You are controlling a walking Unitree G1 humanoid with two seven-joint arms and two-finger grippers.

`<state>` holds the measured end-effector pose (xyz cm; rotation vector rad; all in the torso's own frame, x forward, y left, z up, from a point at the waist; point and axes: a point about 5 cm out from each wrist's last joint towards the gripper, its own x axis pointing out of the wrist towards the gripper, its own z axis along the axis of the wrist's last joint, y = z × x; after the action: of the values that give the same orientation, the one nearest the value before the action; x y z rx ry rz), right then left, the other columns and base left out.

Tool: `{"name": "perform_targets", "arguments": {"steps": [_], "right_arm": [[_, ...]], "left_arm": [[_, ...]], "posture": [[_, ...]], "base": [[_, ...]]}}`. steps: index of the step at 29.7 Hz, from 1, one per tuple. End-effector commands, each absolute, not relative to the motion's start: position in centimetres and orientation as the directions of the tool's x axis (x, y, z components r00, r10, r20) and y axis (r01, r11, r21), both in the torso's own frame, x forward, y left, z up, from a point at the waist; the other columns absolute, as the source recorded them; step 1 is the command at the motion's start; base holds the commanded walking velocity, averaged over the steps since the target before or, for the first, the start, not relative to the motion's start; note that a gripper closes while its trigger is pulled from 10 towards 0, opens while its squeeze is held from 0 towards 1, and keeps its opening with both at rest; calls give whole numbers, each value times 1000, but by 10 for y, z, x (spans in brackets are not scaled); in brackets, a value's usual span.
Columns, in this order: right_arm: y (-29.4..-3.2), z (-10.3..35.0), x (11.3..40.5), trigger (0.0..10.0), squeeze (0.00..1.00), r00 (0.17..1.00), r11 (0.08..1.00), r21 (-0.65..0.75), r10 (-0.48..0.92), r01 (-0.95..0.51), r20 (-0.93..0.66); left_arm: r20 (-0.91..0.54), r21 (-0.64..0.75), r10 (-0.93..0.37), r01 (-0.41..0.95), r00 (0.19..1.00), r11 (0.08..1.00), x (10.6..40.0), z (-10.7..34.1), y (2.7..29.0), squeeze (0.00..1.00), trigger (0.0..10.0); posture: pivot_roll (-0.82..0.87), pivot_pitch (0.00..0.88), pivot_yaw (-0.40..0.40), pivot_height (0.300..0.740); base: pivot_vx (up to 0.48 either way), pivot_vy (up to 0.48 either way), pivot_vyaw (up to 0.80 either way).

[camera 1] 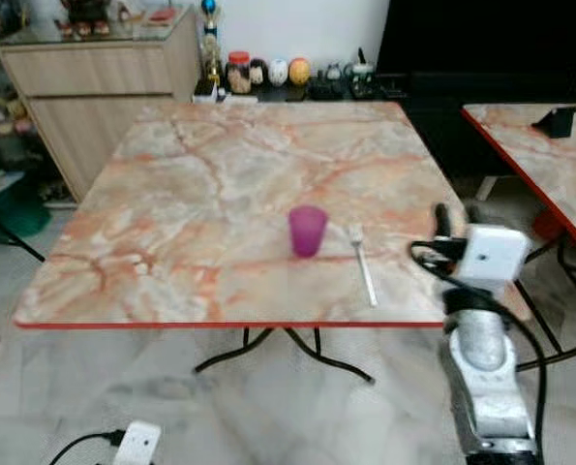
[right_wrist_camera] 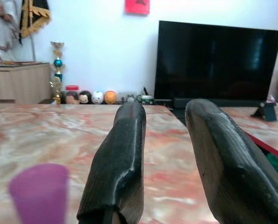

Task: Setting the table

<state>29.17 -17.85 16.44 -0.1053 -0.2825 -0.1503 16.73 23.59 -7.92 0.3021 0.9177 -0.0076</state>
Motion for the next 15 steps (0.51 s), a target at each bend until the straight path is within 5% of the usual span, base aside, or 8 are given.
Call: {"name": "perform_targets", "arguments": {"steps": [1, 15], "right_arm": [[-188, 164, 290, 10000, 0, 945, 978, -83, -162, 192, 284], [-191, 162, 290, 10000, 0, 944, 976, -73, -179, 207, 275]], "left_arm": [[-785, 245, 111, 141, 610, 959, 166, -81, 232, 0, 10000], [-787, 229, 93, 149, 609, 962, 167, -81, 231, 0, 10000]], "posture": [[-25, 0, 7, 740], [-21, 0, 4, 740]], "base": [[0, 0, 0], [0, 0, 0]]}}
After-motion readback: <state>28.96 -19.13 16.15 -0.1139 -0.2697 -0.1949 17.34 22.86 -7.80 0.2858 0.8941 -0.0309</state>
